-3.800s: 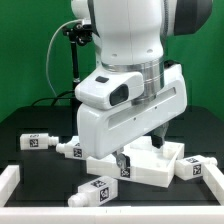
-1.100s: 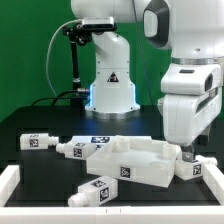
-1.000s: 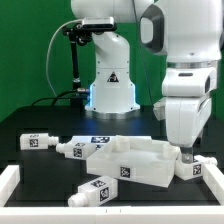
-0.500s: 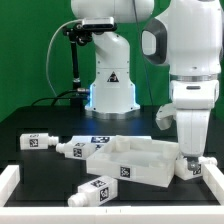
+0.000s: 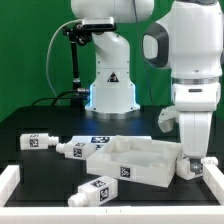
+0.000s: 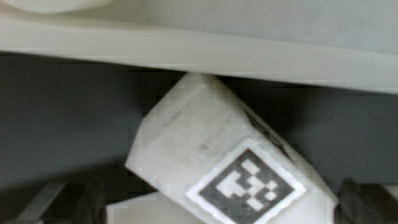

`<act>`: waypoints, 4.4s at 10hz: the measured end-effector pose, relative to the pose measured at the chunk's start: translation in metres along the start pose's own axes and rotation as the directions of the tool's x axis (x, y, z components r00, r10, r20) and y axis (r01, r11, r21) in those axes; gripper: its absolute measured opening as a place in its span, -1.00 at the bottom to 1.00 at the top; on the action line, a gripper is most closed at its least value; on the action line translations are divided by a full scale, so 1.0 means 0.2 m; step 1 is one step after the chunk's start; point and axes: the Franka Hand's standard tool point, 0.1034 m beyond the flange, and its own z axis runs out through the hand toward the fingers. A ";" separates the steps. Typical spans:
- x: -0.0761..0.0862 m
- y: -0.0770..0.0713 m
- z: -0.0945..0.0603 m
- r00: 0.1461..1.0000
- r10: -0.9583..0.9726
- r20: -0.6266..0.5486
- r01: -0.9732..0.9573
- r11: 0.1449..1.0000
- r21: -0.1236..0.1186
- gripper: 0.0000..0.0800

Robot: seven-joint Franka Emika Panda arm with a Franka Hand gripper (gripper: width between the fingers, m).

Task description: Assemble one leg

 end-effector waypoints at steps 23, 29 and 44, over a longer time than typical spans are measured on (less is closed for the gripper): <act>-0.08 0.03 0.01 0.997 -0.070 0.034 0.070 0.998 0.008 0.63; -0.06 0.02 0.09 0.997 -0.069 0.041 0.068 0.997 0.035 0.31; -0.46 0.27 -0.42 0.992 0.035 0.123 -0.037 0.999 0.013 -0.20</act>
Offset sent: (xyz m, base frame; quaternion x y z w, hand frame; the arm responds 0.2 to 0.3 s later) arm -0.0036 -0.0049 0.0143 -0.0048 0.0120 0.0550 0.9984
